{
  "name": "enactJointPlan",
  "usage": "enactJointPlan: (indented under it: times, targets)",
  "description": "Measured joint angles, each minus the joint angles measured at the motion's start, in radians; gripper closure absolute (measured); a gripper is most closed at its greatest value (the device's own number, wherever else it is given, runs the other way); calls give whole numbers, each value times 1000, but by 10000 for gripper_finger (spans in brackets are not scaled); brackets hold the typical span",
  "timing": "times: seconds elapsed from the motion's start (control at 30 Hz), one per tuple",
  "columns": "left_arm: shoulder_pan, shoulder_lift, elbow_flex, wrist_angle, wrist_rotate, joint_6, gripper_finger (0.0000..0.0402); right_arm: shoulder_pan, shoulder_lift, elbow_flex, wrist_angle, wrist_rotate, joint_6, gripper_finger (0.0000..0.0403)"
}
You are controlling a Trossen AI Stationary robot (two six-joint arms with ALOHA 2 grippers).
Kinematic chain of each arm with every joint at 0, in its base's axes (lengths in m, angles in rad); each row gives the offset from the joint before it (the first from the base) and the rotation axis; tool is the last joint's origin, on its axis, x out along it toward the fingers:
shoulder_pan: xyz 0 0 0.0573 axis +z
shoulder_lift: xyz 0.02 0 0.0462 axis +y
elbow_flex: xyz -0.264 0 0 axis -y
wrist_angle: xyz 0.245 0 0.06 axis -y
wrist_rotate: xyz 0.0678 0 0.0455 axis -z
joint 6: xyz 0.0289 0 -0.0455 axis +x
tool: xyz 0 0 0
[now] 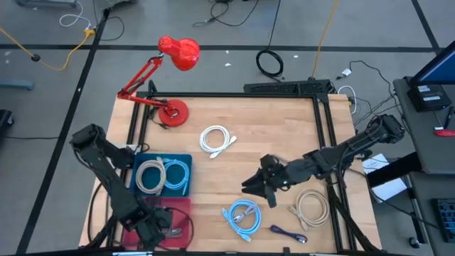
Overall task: Pick & Place USB Port
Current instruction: Put the white HDMI cable into the blue bin
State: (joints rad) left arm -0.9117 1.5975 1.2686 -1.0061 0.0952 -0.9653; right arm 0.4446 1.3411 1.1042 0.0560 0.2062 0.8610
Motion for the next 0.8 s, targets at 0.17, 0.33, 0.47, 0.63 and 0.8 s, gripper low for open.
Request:
enactJointPlan:
  times: [0.17, 0.33, 0.47, 0.63, 0.8]
  targets:
    - [2, -150, 0, 4, -259, -171, 248, 2, 20, -1, -389, -14, 133, 277]
    - [-7, -281, 1, 56, -610, -281, 254, 11, 66, -19, -437, -87, 171, 277]
    - [-7, -336, 1, 184, -813, -191, 254, 24, 145, -24, -378, -179, 81, 277]
    - [17, -370, 1, 371, -983, -29, 254, 30, 230, -24, -323, -231, -94, 277]
    - [55, -375, 1, 504, -1048, 94, 254, -43, 287, -24, -358, -155, -178, 277]
